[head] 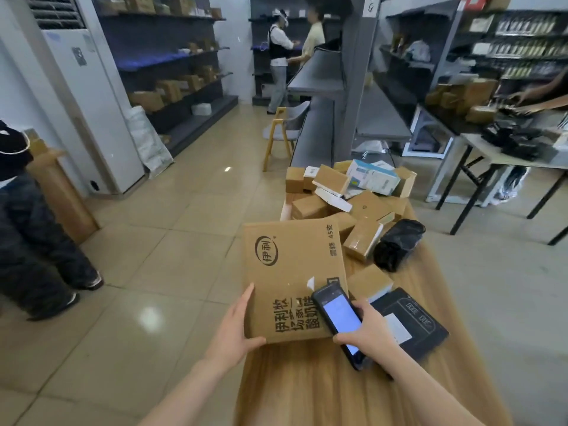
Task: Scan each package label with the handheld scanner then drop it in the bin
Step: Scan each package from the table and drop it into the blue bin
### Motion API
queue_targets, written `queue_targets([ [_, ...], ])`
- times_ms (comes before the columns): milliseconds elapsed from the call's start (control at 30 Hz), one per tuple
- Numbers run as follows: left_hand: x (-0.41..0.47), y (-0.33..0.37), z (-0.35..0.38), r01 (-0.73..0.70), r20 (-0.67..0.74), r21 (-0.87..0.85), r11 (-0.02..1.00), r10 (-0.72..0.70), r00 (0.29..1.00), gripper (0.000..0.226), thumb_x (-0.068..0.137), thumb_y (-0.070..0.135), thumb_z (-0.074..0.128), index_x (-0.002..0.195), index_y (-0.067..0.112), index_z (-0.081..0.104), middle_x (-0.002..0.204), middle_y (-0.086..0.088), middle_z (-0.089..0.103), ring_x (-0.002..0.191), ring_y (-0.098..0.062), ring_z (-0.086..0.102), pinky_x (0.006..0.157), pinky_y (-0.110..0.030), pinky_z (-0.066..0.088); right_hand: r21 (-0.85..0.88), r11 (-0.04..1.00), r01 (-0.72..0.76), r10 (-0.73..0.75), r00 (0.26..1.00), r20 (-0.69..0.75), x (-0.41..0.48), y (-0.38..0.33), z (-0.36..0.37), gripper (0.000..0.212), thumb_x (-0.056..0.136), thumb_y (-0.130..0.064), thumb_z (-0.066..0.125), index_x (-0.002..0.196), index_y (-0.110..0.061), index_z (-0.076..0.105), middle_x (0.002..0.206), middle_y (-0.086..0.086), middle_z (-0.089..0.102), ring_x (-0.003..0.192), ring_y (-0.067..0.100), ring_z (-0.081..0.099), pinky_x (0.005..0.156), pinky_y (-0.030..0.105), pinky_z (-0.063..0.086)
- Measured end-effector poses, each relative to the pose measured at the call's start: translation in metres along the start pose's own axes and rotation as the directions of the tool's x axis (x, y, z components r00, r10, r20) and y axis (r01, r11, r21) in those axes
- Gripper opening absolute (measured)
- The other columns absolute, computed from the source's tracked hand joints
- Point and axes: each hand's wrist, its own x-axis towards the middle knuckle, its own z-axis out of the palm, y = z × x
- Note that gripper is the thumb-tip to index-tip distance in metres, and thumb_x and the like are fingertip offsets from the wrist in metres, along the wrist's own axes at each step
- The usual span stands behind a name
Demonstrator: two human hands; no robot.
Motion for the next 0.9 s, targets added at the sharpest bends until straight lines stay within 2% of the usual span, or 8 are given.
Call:
queue_targets([
  [133,-0.031,0.019,0.009,0.041,-0.113,-0.106,0.994,-0.053,0.992,0.121,0.067,0.046,0.084,0.150,0.045,-0.003,0.148,0.015,0.037,0.130,-0.008,0.043,0.110,-0.035,0.036,0.028,1.000,-0.002,0.001,1.000,0.025,-0.031,0.020,-0.008,0.094,0.047,-0.035,0.083,0.130,-0.018,0.042,0.113,-0.006,0.054,0.103,0.011,0.053,0.073,0.020,0.045],
  [233,-0.032,0.034,0.006,0.124,-0.147,-0.251,0.960,-0.164,0.976,0.108,0.075,0.059,0.071,0.146,0.053,-0.011,0.111,0.011,0.060,0.094,-0.009,0.058,0.085,-0.031,0.050,0.037,0.999,-0.006,0.005,1.000,0.023,-0.045,0.029,-0.019,0.089,0.050,-0.030,0.085,0.128,-0.017,0.044,0.109,-0.008,0.055,0.099,0.010,0.054,0.071,0.019,0.044],
  [300,-0.028,0.038,0.004,0.202,-0.135,-0.260,0.944,-0.243,0.961,0.105,0.079,0.061,0.065,0.149,0.045,-0.012,0.093,0.000,0.064,0.079,-0.014,0.058,0.075,-0.030,0.049,0.059,0.998,-0.013,0.012,1.000,0.018,-0.051,0.035,-0.022,0.085,0.050,-0.028,0.085,0.124,-0.018,0.045,0.103,-0.012,0.054,0.095,0.006,0.053,0.066,0.015,0.042],
  [400,-0.024,0.038,0.000,0.285,-0.047,-0.197,0.938,-0.300,0.953,0.103,0.081,0.051,0.070,0.154,0.028,0.002,0.118,-0.007,0.063,0.100,-0.022,0.060,0.092,-0.037,0.051,0.067,0.998,-0.017,0.016,1.000,0.009,-0.059,0.040,-0.023,0.086,0.049,-0.026,0.086,0.122,-0.019,0.042,0.103,-0.011,0.051,0.096,0.007,0.051,0.065,0.015,0.040],
  [467,-0.024,0.039,0.000,0.279,-0.003,-0.154,0.948,-0.282,0.959,0.091,0.082,0.046,0.072,0.151,0.021,0.020,0.127,-0.005,0.061,0.108,-0.023,0.060,0.096,-0.039,0.051,0.062,0.998,-0.027,0.026,1.000,0.008,-0.062,0.042,-0.021,0.086,0.050,-0.026,0.087,0.123,-0.019,0.041,0.107,-0.007,0.050,0.098,0.010,0.050,0.069,0.018,0.040],
  [533,-0.026,0.039,0.001,0.265,-0.002,-0.162,0.951,-0.268,0.963,0.084,0.082,0.043,0.073,0.148,0.019,0.029,0.128,-0.004,0.060,0.109,-0.022,0.059,0.095,-0.037,0.051,0.056,0.998,-0.033,0.033,0.999,0.005,-0.063,0.042,-0.020,0.085,0.051,-0.027,0.087,0.122,-0.019,0.040,0.107,-0.006,0.050,0.098,0.010,0.050,0.070,0.018,0.040],
  [767,-0.017,0.045,-0.009,0.149,-0.105,-0.190,0.970,-0.171,0.980,0.077,0.082,0.043,0.073,0.145,0.021,0.035,0.120,-0.005,0.062,0.107,-0.021,0.060,0.092,-0.036,0.051,0.076,0.997,-0.025,0.030,0.997,-0.066,-0.058,0.028,-0.028,0.082,0.052,-0.026,0.087,0.121,-0.019,0.042,0.101,-0.011,0.050,0.086,0.002,0.048,0.057,0.011,0.036],
  [900,-0.004,0.048,-0.022,0.103,-0.110,-0.148,0.984,-0.120,0.987,0.075,0.085,0.043,0.070,0.147,0.021,0.034,0.131,-0.003,0.058,0.115,-0.021,0.056,0.099,-0.038,0.048,0.038,0.999,0.003,0.001,0.994,-0.105,-0.052,0.017,-0.041,0.091,0.054,-0.026,0.087,0.131,-0.016,0.040,0.107,-0.009,0.049,0.097,0.007,0.047,0.063,0.013,0.038],
])
